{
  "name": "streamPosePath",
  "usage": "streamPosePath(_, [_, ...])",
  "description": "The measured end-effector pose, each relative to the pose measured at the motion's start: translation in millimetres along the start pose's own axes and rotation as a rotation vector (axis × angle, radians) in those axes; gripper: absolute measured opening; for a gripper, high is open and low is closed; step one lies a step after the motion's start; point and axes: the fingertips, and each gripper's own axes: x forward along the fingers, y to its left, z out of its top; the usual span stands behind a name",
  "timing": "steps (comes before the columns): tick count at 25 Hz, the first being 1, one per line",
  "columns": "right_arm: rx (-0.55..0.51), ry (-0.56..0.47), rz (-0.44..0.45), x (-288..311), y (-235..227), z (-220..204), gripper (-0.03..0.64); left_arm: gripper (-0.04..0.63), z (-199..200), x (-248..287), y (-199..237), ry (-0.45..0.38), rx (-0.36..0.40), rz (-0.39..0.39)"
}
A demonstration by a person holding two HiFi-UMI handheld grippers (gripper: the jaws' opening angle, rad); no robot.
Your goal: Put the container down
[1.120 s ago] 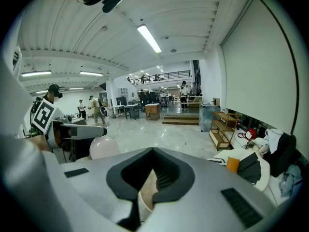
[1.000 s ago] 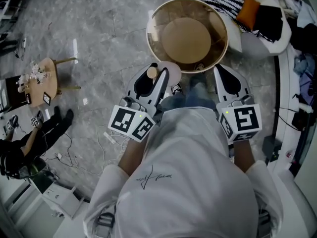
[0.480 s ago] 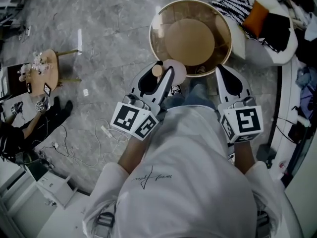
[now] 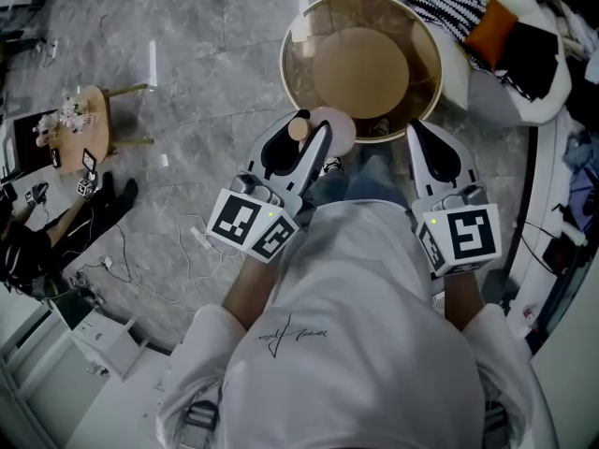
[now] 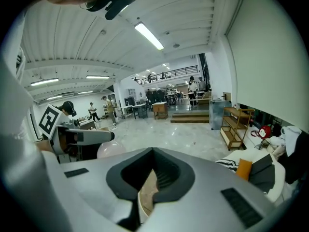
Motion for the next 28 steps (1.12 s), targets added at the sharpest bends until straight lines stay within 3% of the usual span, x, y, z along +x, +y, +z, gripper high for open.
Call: streamPosePath(28, [0.023,0.073,0.086,49,-29,-22,0.017,0.146,-25,50,24,0.094,-0.034,0.027])
